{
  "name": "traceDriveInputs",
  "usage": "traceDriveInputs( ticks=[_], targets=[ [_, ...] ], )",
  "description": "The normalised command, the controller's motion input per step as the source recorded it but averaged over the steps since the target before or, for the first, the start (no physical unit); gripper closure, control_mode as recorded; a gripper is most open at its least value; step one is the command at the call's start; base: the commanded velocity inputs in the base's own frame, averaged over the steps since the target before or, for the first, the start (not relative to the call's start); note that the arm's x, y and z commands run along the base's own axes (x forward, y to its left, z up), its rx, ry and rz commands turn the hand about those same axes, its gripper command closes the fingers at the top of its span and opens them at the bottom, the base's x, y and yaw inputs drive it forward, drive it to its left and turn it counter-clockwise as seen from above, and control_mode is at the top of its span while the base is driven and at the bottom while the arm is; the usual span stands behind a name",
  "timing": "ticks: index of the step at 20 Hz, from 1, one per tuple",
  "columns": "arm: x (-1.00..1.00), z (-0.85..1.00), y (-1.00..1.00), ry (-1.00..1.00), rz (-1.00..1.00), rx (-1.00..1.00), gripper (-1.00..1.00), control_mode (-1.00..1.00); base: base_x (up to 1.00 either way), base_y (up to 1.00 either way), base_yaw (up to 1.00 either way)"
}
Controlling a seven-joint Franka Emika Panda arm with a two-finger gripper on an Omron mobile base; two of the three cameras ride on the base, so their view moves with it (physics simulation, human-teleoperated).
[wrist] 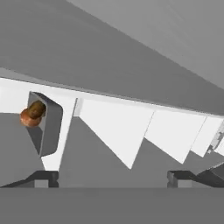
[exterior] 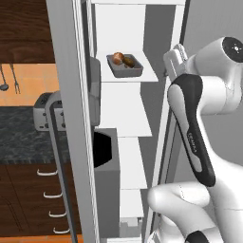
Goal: Take the meat container that has the chicken drumstick and place it on the second highest rack of the freezer. Then take the vegetable container that has the mushroom and onion and place it on the highest rack of the freezer.
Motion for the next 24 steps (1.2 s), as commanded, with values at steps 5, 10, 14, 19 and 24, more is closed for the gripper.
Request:
traceDriveInputs(
  ticks=[5, 10, 14, 19, 24],
  targets=[
    [-0.43, 0.0, -0.03, 0.29, 0.17, -0.32, -1.0, -1.0, 0.0, 0.0, 0.0],
    [-0.5, 0.0, -0.13, 0.3, 0.25, -0.26, -1.0, -1.0, 0.0, 0.0, 0.0],
    [-0.61, 0.0, -0.2, 0.22, 0.28, -0.11, -1.0, -1.0, 0.0, 0.0, 0.0],
    [-0.61, -0.03, -0.06, 0.16, 0.33, -0.14, -1.0, -1.0, 0.0, 0.0, 0.0],
    [-0.62, -0.25, 0.0, -0.05, 0.37, -0.07, -1.0, -1.0, 0.0, 0.0, 0.0]
  ],
)
